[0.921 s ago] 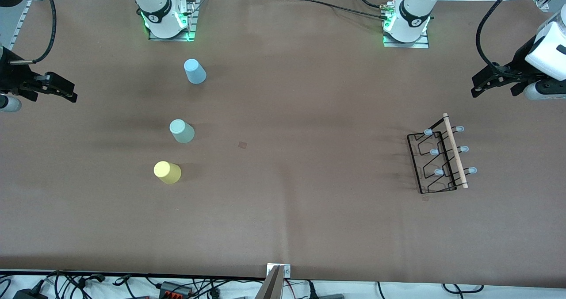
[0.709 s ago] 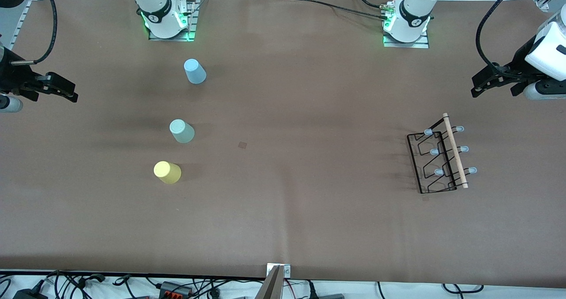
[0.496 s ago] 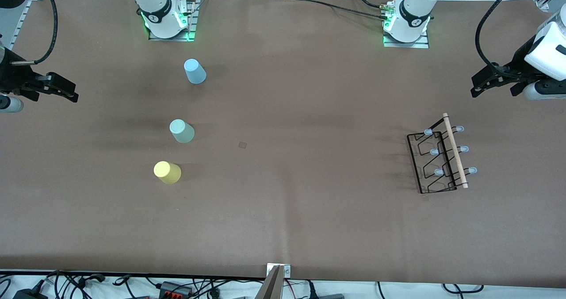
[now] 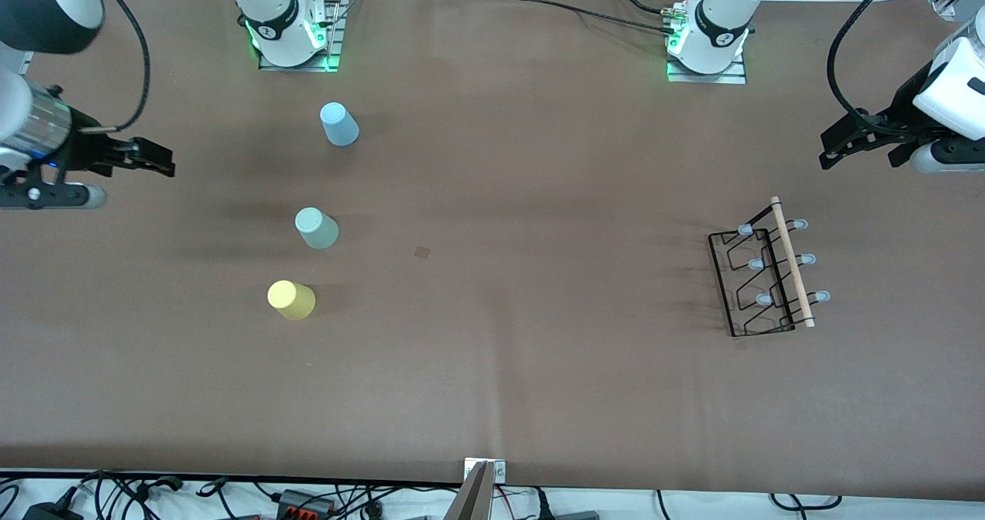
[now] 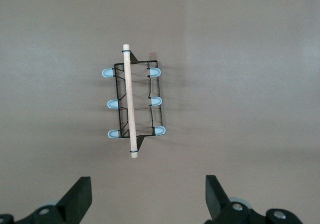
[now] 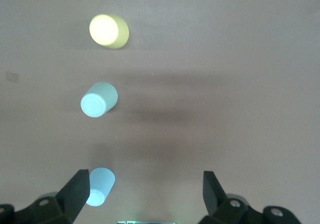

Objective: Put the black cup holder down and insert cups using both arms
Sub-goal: 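Reach the cup with the right gripper while the left gripper approaches the rack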

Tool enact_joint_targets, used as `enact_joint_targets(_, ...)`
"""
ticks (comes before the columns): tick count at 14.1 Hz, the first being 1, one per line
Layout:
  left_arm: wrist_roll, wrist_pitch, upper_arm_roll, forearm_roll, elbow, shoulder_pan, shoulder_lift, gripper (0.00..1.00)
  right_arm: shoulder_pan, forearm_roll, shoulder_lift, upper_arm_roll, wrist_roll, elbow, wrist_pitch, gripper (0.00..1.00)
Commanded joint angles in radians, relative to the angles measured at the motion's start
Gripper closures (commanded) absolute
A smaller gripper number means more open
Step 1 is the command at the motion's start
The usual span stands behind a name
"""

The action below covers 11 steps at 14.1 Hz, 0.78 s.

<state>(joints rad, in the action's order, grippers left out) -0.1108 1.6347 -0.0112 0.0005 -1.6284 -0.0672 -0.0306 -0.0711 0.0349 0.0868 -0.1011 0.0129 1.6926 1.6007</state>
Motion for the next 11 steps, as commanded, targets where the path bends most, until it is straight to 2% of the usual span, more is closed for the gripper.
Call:
enact_joint_targets(1, -0.009, -0.009, -0.004, -0.007, 0.018, -0.005, 0.02, 0.0, 0.005, -0.013, -0.006, 0.0, -0.01, 0.111, 0.118, 0.0)
enact_joint_targets(4, -0.007, -0.013, -0.004, -0.007, 0.018, -0.005, 0.038, 0.0, 0.037, -0.013, -0.019, 0.0, 0.012, 0.284, 0.319, 0.0)
enact_joint_targets(6, -0.007, -0.027, -0.001, -0.004, 0.021, -0.014, 0.169, 0.0, 0.042, -0.013, -0.033, -0.002, 0.031, 0.393, 0.434, 0.0)
enact_joint_targets(8, -0.007, -0.125, -0.004, -0.008, 0.077, -0.028, 0.204, 0.0, 0.06, -0.013, -0.048, -0.002, 0.062, 0.499, 0.569, 0.0)
enact_joint_targets(11, 0.006, -0.139, -0.006, -0.008, 0.084, -0.025, 0.224, 0.0, 0.114, -0.013, -0.038, -0.003, 0.166, 0.567, 0.686, 0.0)
